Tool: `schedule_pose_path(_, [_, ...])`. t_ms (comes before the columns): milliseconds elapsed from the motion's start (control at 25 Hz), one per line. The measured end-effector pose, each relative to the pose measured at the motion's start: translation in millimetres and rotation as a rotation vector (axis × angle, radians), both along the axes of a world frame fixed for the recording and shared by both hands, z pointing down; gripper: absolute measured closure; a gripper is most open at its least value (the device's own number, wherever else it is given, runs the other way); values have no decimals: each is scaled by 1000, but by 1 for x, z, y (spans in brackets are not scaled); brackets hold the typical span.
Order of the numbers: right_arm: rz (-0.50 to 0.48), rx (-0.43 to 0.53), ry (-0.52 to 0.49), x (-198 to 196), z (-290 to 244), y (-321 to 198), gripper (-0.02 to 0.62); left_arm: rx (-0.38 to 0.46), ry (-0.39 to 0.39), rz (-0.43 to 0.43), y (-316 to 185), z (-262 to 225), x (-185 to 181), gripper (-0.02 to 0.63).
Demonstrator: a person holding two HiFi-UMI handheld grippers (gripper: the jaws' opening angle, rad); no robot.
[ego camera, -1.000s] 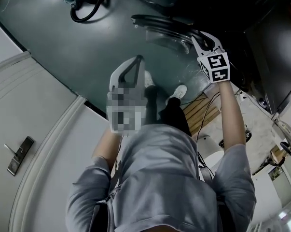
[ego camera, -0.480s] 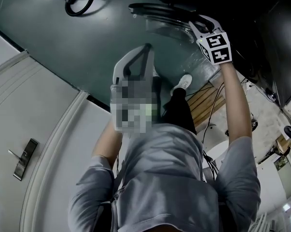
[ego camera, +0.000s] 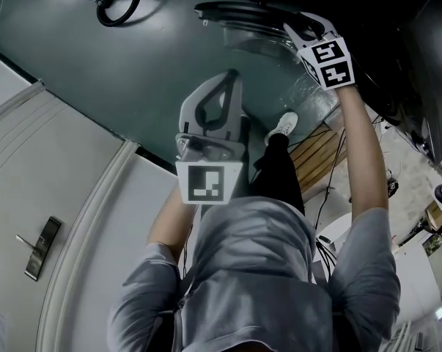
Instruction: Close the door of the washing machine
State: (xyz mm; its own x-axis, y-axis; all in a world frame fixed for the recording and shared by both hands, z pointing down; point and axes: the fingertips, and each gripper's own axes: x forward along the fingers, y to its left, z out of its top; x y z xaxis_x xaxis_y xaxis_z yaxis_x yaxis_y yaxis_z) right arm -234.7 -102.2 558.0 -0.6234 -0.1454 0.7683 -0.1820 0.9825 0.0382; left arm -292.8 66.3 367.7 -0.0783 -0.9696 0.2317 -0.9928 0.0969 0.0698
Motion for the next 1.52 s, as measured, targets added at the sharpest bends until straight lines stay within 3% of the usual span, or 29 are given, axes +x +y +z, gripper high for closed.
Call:
schedule_pose_path(520, [19,-12,-34,5,-2,8,466,17,2,6,0,-2,7,607])
schedule_pose_path(1520, [-113,-86,-23,61,-5,86,466,-8,-1,92,-4,9,67,607])
